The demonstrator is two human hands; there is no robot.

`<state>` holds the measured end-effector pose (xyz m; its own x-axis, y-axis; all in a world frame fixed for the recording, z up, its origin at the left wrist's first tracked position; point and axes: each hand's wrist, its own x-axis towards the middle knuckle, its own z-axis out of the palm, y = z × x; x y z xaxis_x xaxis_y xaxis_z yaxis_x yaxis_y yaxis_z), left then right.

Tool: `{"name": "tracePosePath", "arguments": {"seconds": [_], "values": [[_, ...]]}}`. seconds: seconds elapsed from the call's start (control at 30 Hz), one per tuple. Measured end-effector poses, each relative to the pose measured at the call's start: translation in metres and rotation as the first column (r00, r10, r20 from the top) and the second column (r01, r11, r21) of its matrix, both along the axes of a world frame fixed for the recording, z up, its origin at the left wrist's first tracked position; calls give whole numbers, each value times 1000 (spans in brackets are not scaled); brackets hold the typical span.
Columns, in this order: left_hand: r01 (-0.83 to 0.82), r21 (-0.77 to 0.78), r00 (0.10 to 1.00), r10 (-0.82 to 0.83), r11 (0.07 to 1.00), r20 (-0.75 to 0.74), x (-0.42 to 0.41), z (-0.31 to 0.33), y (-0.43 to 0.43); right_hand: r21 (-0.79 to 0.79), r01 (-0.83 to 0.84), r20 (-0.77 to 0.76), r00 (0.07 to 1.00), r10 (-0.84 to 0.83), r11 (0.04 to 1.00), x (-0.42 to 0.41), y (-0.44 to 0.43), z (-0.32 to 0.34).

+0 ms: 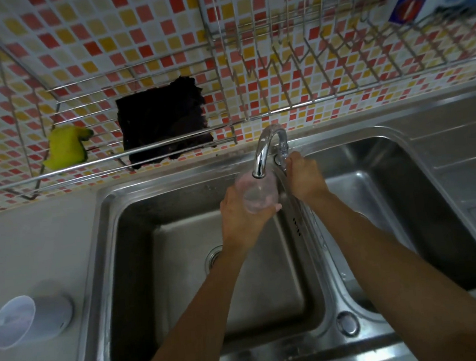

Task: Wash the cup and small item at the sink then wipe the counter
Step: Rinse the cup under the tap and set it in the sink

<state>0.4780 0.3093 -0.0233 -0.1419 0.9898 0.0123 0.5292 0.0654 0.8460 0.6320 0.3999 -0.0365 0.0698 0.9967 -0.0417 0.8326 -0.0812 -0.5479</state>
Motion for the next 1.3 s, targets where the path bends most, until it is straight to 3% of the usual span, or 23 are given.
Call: {"name": "tracePosePath", "arguments": {"seconds": [0.07, 0.3, 0.37, 0.57, 0.67, 0.77, 0.9, 1.03, 1.17, 1.3], "values": [[-2, 15, 999, 1, 1000, 45, 1, 5, -1, 2, 2, -8, 1000, -2, 1000, 0, -1, -1], [8, -10, 999, -8, 1000, -41, 2, 3, -2, -14, 25, -25, 999, -25, 1000, -2, -2, -1], [-55, 13, 998, 56, 998, -22, 1, 5, -1, -9, 21, -21, 1000, -21, 1000, -1, -2, 0], [-20, -3, 999, 19, 1000, -38, 5, 10, -4, -50, 28, -23, 999, -29, 998, 0, -3, 3], [1, -19, 1000, -1, 1000, -22, 3, 9, -7, -49, 23, -219, 975, -33, 999, 3, -14, 8], [-23, -25, 999, 22, 999, -40, -2, 11, -17, 81, 14, -356, 934, 16, 997, 5, -49, -11], [5, -65, 993, -13, 998, -117, -18, 4, -32, 153, 29, -159, 987, -5, 988, 7, -110, -58], [57, -124, 945, -94, 991, -314, -32, -8, -43, 158, -84, 86, 994, 71, 984, 12, -135, -89], [101, -105, 748, -145, 989, -647, -42, -28, -49, 154, -178, 274, 953, 131, 972, 11, -135, -98], [169, -162, 531, -229, 972, -816, -48, -34, -54, 124, -210, 340, 927, 157, 970, 10, -135, -96]]}}
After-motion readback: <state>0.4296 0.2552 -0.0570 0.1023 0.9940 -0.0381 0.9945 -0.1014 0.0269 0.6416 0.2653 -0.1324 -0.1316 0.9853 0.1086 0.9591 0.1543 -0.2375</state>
